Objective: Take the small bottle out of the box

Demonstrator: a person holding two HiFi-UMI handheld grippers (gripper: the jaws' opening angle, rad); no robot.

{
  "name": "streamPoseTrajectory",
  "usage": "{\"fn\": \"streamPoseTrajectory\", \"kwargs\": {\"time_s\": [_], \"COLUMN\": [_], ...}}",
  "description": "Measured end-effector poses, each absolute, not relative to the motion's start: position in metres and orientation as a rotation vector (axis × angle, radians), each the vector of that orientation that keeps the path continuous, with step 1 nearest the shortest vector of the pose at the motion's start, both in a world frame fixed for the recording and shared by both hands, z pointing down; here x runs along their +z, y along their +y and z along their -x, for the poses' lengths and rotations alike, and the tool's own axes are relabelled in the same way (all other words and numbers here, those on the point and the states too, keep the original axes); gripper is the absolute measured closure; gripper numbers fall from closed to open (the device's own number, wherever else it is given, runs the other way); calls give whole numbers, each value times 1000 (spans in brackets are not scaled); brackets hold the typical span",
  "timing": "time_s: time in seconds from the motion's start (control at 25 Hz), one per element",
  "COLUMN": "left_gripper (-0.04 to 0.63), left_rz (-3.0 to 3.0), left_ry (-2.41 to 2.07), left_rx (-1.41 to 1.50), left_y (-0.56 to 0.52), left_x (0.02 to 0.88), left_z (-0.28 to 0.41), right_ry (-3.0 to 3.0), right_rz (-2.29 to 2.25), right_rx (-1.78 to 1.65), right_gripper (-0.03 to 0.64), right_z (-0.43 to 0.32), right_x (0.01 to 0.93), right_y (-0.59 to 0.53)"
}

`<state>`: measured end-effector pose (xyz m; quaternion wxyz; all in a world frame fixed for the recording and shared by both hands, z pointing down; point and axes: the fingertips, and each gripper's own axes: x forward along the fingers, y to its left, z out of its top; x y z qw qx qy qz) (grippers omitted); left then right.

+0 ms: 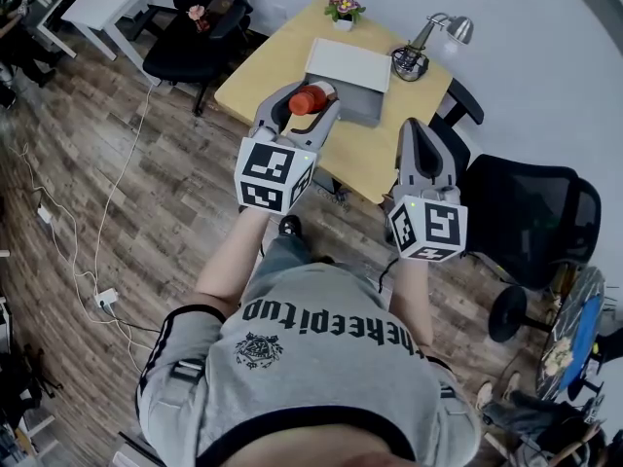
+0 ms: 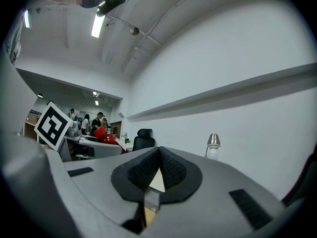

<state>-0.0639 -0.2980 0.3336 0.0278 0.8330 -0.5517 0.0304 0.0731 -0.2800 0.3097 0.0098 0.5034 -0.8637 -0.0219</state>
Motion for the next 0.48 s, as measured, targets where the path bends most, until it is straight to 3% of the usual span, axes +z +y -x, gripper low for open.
{"fn": "streamPoseTrajectory", "kwargs": {"time_s": [0.48], "left_gripper": [376], "left_rz": [-2562], "left_ry": [-1791], "left_rx": [-63], "left_y": [-257], "left_x": [309], "left_z": [68], "right_ry": [-2704], "right_rz": [-1578], "right_rx": [-112], "right_gripper": [616], "right_z": [-85], "right_x": [299], "right_y": [-248]}}
